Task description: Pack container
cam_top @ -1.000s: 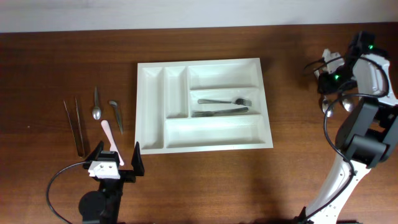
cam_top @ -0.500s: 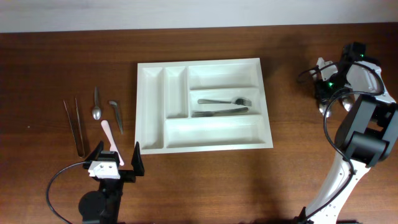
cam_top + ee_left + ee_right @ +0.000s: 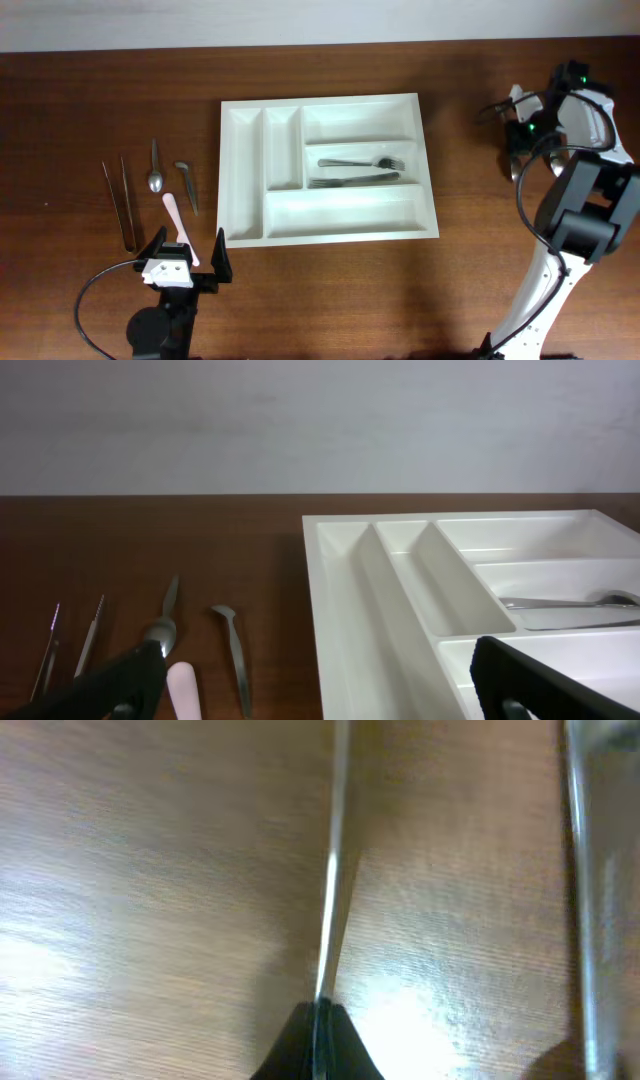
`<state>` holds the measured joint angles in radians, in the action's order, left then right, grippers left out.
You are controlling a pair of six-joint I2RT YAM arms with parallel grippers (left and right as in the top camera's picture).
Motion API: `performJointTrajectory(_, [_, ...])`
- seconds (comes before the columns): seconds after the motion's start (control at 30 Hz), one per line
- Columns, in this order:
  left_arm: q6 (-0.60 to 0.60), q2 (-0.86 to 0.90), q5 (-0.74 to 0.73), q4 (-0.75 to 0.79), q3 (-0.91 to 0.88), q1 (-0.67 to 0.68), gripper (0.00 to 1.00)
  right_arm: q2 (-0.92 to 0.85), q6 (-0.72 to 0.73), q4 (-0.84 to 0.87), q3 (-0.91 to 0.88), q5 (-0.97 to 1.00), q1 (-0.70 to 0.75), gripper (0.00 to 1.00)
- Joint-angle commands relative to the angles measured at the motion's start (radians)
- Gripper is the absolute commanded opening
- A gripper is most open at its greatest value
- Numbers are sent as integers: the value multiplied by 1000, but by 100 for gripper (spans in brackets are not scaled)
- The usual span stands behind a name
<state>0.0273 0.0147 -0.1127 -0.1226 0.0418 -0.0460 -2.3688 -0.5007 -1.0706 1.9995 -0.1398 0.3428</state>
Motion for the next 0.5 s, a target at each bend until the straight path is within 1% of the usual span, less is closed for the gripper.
performJointTrajectory(0.0, [3, -8, 7, 2, -8, 4, 99, 3, -32, -67, 183, -79, -87, 4])
performJointTrajectory(0.13, [3, -8, 7, 2, -8, 4, 99, 3, -72, -126, 330, -141, -175, 4])
performJointTrajectory(0.23, [3, -8, 7, 2, -8, 4, 99, 3, -167, -168, 406, -193, -253, 4])
performJointTrajectory(0.33, [3, -8, 7, 2, -8, 4, 99, 3, -248, -181, 426, -197, -333, 4])
performJointTrajectory(0.47, [3, -8, 7, 2, -8, 4, 99, 3, -376, -198, 411, -197, -432, 4])
